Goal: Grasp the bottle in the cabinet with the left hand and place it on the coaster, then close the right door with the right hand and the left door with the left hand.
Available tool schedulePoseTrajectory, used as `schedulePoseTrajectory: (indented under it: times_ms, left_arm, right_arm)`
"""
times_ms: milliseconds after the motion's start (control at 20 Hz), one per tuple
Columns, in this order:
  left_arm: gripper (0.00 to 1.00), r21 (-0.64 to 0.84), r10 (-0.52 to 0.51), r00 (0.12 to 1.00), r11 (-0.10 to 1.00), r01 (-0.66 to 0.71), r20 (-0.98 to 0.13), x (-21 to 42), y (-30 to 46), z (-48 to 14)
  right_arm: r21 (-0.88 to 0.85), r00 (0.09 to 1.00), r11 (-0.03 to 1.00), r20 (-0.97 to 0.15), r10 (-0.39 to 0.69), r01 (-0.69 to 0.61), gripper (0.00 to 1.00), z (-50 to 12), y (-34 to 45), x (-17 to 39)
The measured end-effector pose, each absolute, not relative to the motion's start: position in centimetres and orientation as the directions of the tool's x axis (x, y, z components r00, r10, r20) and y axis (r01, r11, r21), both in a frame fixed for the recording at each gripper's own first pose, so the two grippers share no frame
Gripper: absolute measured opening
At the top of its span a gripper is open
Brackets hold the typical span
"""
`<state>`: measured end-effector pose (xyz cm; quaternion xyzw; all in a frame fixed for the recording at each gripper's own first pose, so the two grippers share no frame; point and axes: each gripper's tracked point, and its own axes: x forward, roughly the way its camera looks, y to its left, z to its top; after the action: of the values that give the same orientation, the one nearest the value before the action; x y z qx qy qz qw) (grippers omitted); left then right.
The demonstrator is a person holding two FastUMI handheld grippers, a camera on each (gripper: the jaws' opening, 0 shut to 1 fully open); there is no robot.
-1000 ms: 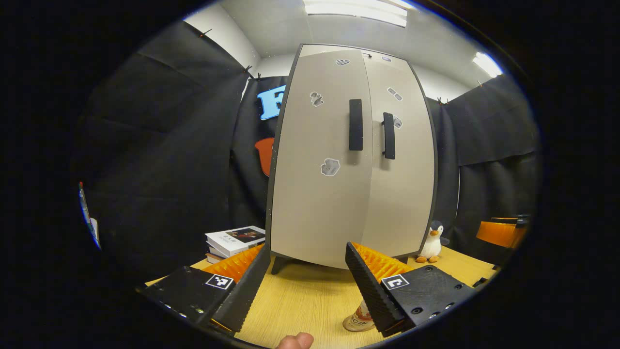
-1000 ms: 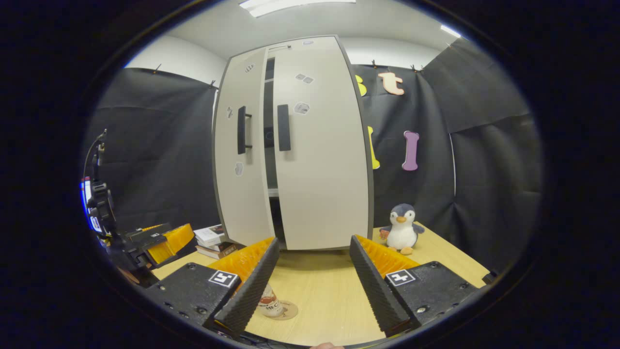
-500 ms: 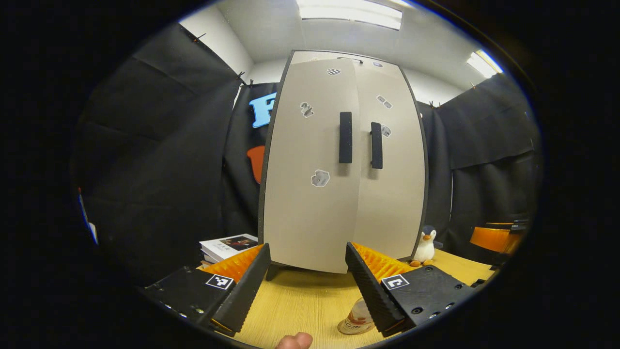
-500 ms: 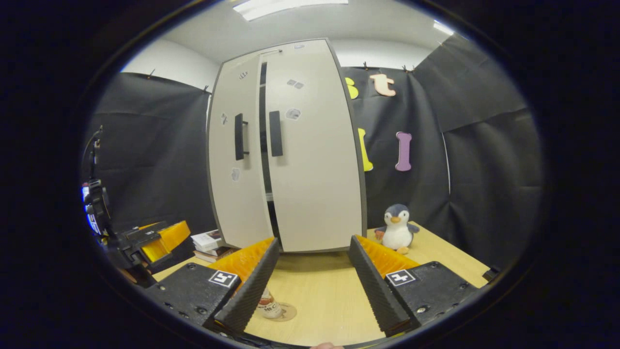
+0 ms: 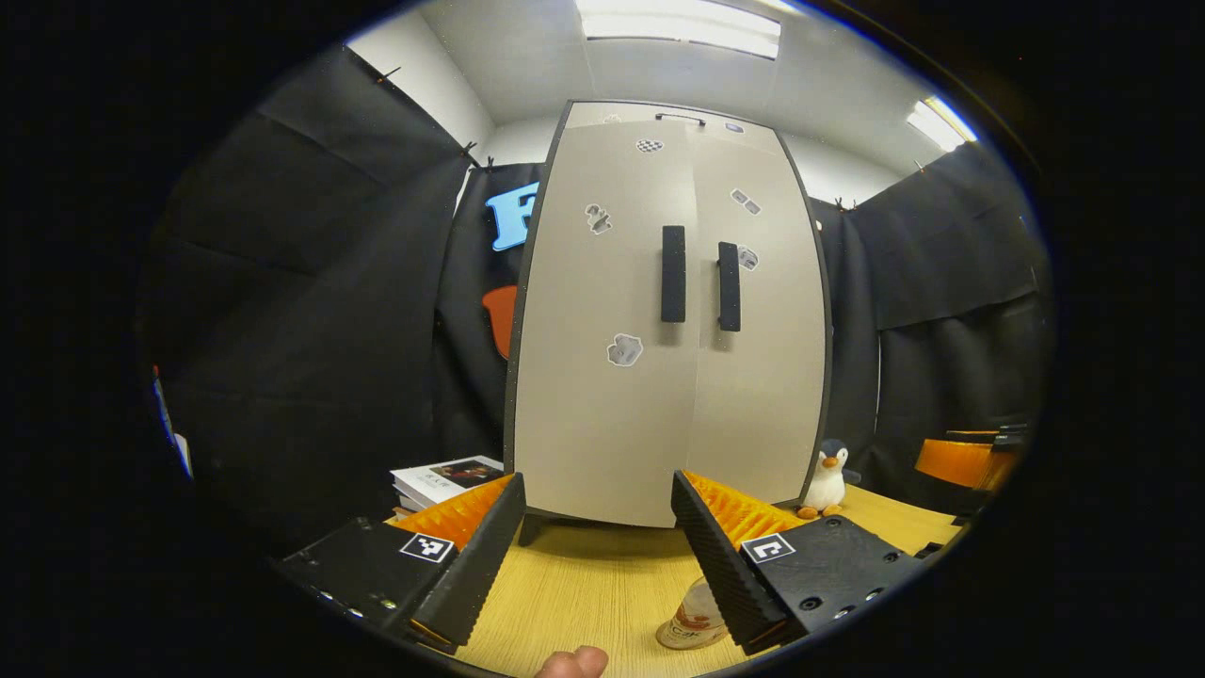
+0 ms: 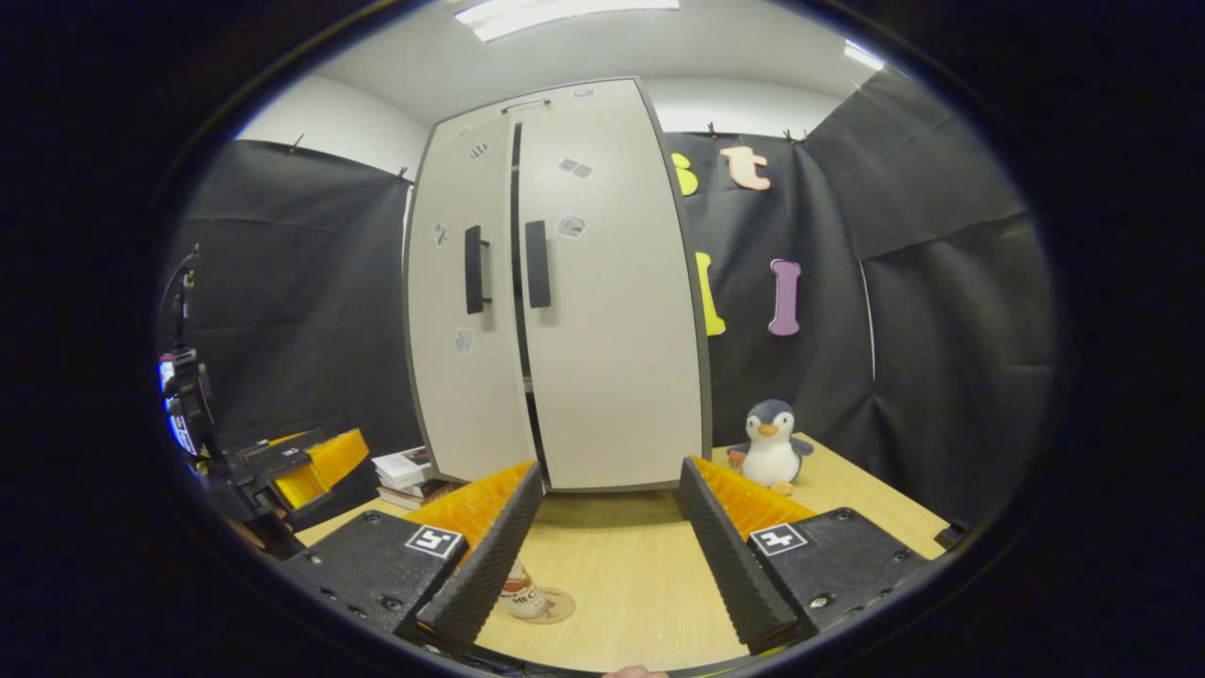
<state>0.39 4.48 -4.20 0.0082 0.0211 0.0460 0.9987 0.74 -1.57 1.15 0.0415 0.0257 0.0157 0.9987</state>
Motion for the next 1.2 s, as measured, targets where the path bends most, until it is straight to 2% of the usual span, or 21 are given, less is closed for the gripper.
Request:
schedulePoseTrajectory:
  times_ms: [500, 550, 600, 650, 700, 750, 800, 1200]
  left_arm:
    - [0.95, 0.023, 0.094, 0.995, 0.995, -0.093, -0.043, 0.04, 4.69, -4.09]
    - [0.9, 0.022, 0.094, 0.995, 0.995, -0.093, -0.042, 0.07, 4.69, -4.09]
    - [0.95, 0.021, 0.093, 0.995, 0.996, -0.092, -0.042, 0.1, 4.67, -4.09]
    - [0.9, 0.021, 0.092, 0.995, 0.996, -0.091, -0.042, 0.08, 4.62, -4.12]
    - [0.95, 0.022, 0.09, 0.995, 0.996, -0.089, -0.041, 0.03, 4.57, -4.02]
    - [0.91, 0.024, 0.089, 0.995, 0.996, -0.088, -0.041, 0.02, 4.61, -4.01]
    - [0.95, 0.025, 0.089, 0.995, 0.996, -0.088, -0.04, 0.02, 4.61, -3.9]
    - [0.95, 0.017, 0.094, 0.995, 0.995, -0.093, -0.045, 0.3, 4.87, -3.88]
  right_arm:
    - [0.083, 0.998, 0.996, -0.051, 0.038, -0.033, 0.94, 1.27, -1.37, 0.38]
    - [0.082, 0.998, 0.996, -0.052, 0.035, -0.031, 0.94, 1.35, -1.46, 0.43]
    - [0.081, 0.998, 0.996, -0.049, 0.033, -0.029, 0.94, 1.44, -1.52, 0.32]
    - [0.081, 0.998, 0.996, -0.046, 0.031, -0.028, 0.96, 1.6, -1.55, 0.31]
    - [0.08, 0.999, 0.996, -0.045, 0.03, -0.026, 0.96, 1.59, -1.54, 0.23]
    - [0.08, 0.999, 0.996, -0.045, 0.031, -0.028, 0.94, 1.64, -1.5, 0.28]
    - [0.08, 0.999, 0.996, -0.044, 0.031, -0.027, 0.94, 1.68, -1.46, 0.31]
    - [0.083, 0.998, 0.996, -0.052, 0.029, -0.025, 0.96, 1.51, -1.41, 0.38]
